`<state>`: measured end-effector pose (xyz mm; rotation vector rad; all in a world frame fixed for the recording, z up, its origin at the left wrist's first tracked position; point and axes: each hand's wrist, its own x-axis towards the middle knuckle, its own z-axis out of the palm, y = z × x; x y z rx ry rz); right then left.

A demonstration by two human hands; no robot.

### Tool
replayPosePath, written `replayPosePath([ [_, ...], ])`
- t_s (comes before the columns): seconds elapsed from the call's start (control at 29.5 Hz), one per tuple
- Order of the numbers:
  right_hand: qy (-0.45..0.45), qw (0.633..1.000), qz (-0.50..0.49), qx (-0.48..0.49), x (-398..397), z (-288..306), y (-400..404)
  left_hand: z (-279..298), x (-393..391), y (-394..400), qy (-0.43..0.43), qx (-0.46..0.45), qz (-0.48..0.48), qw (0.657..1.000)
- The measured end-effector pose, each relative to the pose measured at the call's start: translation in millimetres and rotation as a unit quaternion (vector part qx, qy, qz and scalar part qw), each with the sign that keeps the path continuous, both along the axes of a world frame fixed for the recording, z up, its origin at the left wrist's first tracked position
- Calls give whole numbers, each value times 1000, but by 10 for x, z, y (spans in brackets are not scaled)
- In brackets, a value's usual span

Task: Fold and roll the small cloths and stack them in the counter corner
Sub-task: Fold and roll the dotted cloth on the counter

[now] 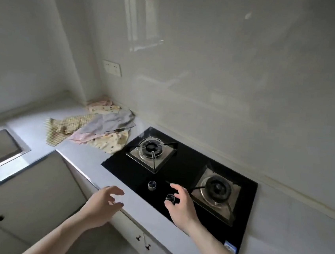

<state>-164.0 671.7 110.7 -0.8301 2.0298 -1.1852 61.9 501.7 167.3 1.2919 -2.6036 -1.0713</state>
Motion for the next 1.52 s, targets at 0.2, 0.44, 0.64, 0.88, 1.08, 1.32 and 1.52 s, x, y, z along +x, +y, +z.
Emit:
replayPosePath([
  [0.2,13,996,93,-6,490,149,-846,-21,665,-567,40,-1,79,996],
  [0.44,9,989,146,-7,726,50,-1938,-158,1045,-1367,31,-9,116,993],
  [0.64,-17,984,175,0,887,-3,-2880,-134,1269,-2285,5,-16,133,991],
  [0.88,-13,983,185,12,898,-55,-3766,-224,1197,-3081,-11,-3,118,993],
  [1.08,4,991,130,32,731,-228,-4125,-383,840,-3823,-48,1,38,998],
  [1.32,7,997,14,74,736,-530,-4253,-728,383,-4711,-98,3,-114,989],
  [1.52,31,988,-77,133,1069,-779,-4583,-1103,316,-5413,-127,-21,-243,962],
])
